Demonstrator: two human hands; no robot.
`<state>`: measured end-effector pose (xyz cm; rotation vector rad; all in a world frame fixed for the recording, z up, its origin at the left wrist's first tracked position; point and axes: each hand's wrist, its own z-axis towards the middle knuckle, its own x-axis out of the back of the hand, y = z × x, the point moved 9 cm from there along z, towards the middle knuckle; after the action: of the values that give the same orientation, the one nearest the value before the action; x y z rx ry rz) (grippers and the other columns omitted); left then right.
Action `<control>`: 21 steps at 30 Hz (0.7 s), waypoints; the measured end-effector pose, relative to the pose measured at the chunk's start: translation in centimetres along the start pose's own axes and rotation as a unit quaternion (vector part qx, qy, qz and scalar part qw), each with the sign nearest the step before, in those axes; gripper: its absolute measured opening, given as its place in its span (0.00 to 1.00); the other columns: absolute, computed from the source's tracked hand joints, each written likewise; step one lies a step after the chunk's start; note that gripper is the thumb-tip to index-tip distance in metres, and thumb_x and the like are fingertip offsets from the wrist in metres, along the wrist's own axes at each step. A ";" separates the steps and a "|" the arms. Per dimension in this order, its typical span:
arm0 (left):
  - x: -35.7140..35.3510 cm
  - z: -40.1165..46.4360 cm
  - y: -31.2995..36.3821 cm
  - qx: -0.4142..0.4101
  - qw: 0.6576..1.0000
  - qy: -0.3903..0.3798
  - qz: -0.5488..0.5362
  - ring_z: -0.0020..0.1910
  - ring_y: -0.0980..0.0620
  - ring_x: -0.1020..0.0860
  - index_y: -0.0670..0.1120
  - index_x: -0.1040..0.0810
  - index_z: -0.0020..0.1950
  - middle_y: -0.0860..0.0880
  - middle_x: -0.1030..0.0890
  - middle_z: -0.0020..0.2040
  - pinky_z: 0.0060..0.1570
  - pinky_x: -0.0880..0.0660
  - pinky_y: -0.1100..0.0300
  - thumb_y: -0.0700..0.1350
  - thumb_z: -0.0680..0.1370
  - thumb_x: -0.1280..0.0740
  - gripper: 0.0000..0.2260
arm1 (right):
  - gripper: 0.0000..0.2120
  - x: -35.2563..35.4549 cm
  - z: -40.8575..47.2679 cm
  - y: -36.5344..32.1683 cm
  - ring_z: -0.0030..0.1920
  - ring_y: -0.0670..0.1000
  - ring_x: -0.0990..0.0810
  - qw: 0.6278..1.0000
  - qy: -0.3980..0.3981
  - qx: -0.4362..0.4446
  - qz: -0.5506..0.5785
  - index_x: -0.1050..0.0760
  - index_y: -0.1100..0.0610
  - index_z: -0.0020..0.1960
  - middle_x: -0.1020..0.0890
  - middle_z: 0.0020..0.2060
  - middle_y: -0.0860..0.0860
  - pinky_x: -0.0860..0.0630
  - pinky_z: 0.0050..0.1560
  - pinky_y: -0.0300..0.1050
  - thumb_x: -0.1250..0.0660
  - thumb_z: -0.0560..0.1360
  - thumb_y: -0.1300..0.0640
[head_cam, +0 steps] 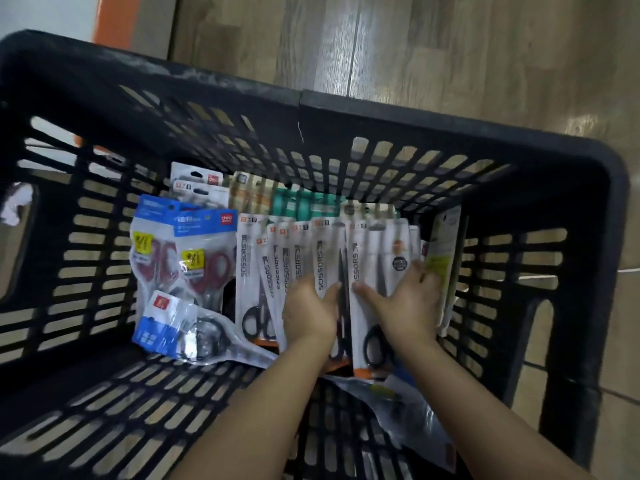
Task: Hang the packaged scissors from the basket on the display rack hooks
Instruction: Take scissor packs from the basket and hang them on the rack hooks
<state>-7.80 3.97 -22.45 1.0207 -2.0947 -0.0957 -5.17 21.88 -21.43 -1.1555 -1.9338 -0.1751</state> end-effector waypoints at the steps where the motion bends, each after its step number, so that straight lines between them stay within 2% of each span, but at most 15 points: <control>1: -0.2 -0.1 0.0 -0.002 1.000 -0.013 -0.024 0.60 0.43 0.26 0.41 0.27 0.65 0.44 0.25 0.63 0.59 0.28 0.50 0.52 0.78 0.36 0.20 | 0.47 0.2 -0.3 -0.1 0.69 0.61 0.38 1.000 0.009 0.009 -0.008 0.44 0.62 0.73 0.38 0.68 0.61 0.35 0.65 0.54 0.29 0.67 0.37; 4: -0.3 -0.7 -0.7 0.021 0.995 -0.046 -0.091 0.67 0.44 0.30 0.40 0.32 0.70 0.42 0.28 0.68 0.65 0.33 0.52 0.49 0.80 0.38 0.21 | 0.39 0.7 -1.4 -0.1 0.66 0.58 0.34 0.999 0.019 0.025 0.038 0.38 0.62 0.68 0.31 0.64 0.58 0.33 0.61 0.50 0.27 0.67 0.44; 5: -0.2 -0.9 -1.0 0.033 0.993 -0.053 -0.104 0.68 0.43 0.31 0.39 0.33 0.70 0.41 0.29 0.69 0.67 0.34 0.52 0.48 0.80 0.38 0.22 | 0.34 0.6 -1.6 -0.2 0.62 0.57 0.30 0.996 0.004 0.024 0.087 0.37 0.61 0.66 0.28 0.60 0.56 0.30 0.56 0.47 0.27 0.69 0.47; 7: 0.5 -1.2 -1.8 0.052 0.991 -0.055 -0.109 0.68 0.42 0.32 0.37 0.35 0.71 0.39 0.30 0.68 0.67 0.35 0.49 0.48 0.80 0.39 0.22 | 0.23 0.3 -2.4 -0.7 0.52 0.52 0.24 0.984 -0.042 0.022 0.170 0.36 0.60 0.63 0.24 0.50 0.50 0.31 0.45 0.40 0.31 0.74 0.53; 9: 2.1 -1.6 -2.4 0.061 0.991 -0.036 -0.116 0.65 0.43 0.30 0.36 0.35 0.69 0.38 0.29 0.67 0.65 0.34 0.51 0.46 0.81 0.40 0.20 | 0.13 0.2 -3.1 -1.6 0.47 0.48 0.27 0.980 -0.071 0.030 0.186 0.32 0.58 0.60 0.26 0.46 0.47 0.34 0.42 0.39 0.37 0.78 0.55; 11: 4.5 -2.3 -2.3 0.055 0.989 -0.007 -0.140 0.57 0.47 0.27 0.37 0.31 0.66 0.41 0.25 0.62 0.56 0.32 0.60 0.44 0.81 0.41 0.16 | 0.02 0.5 -4.0 -2.3 0.41 0.47 0.27 0.976 -0.086 0.019 0.201 0.31 0.54 0.50 0.27 0.41 0.46 0.35 0.37 0.38 0.41 0.80 0.55; 13: 7.4 -3.3 -2.0 0.058 0.983 0.016 -0.171 0.53 0.48 0.26 0.39 0.29 0.64 0.43 0.23 0.57 0.51 0.32 0.62 0.43 0.81 0.41 0.13 | 0.11 1.4 -5.3 -3.7 0.34 0.44 0.33 0.975 -0.091 0.018 0.203 0.38 0.51 0.40 0.33 0.34 0.45 0.38 0.31 0.38 0.42 0.81 0.54; 16: 12.2 -5.3 -1.5 0.063 0.976 0.044 -0.206 0.49 0.50 0.26 0.40 0.27 0.60 0.47 0.23 0.51 0.48 0.33 0.63 0.43 0.80 0.39 0.11 | 0.11 3.3 -7.7 -6.7 0.37 0.47 0.35 0.971 -0.108 0.040 0.209 0.39 0.55 0.42 0.36 0.34 0.46 0.41 0.32 0.42 0.43 0.81 0.52; 18: 16.0 -7.2 -0.6 0.058 0.968 0.060 -0.235 0.50 0.51 0.26 0.41 0.26 0.59 0.48 0.23 0.51 0.49 0.33 0.63 0.43 0.80 0.39 0.10 | 0.13 5.4 -9.6 -9.6 0.38 0.49 0.37 0.971 -0.115 0.067 0.197 0.41 0.55 0.40 0.37 0.35 0.49 0.41 0.32 0.41 0.44 0.81 0.53; 20: 20.1 -9.3 0.6 0.055 0.962 0.076 -0.258 0.52 0.51 0.25 0.41 0.25 0.61 0.48 0.22 0.53 0.51 0.32 0.62 0.43 0.80 0.38 0.11 | 0.12 7.8 -11.9 -13.1 0.39 0.48 0.35 0.967 -0.126 0.089 0.204 0.39 0.58 0.42 0.35 0.37 0.50 0.39 0.32 0.39 0.44 0.81 0.53; 21: 22.3 -10.7 1.1 0.059 0.959 0.087 -0.265 0.53 0.50 0.25 0.41 0.25 0.61 0.48 0.22 0.54 0.52 0.31 0.62 0.43 0.80 0.38 0.12 | 0.10 9.3 -13.4 -15.2 0.40 0.48 0.34 0.963 -0.130 0.105 0.213 0.38 0.58 0.44 0.35 0.37 0.49 0.38 0.31 0.36 0.44 0.81 0.54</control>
<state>-9.44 -8.05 -0.83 1.5843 -1.6395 -0.1434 -10.92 12.69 -1.93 -1.4715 -1.8170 0.4232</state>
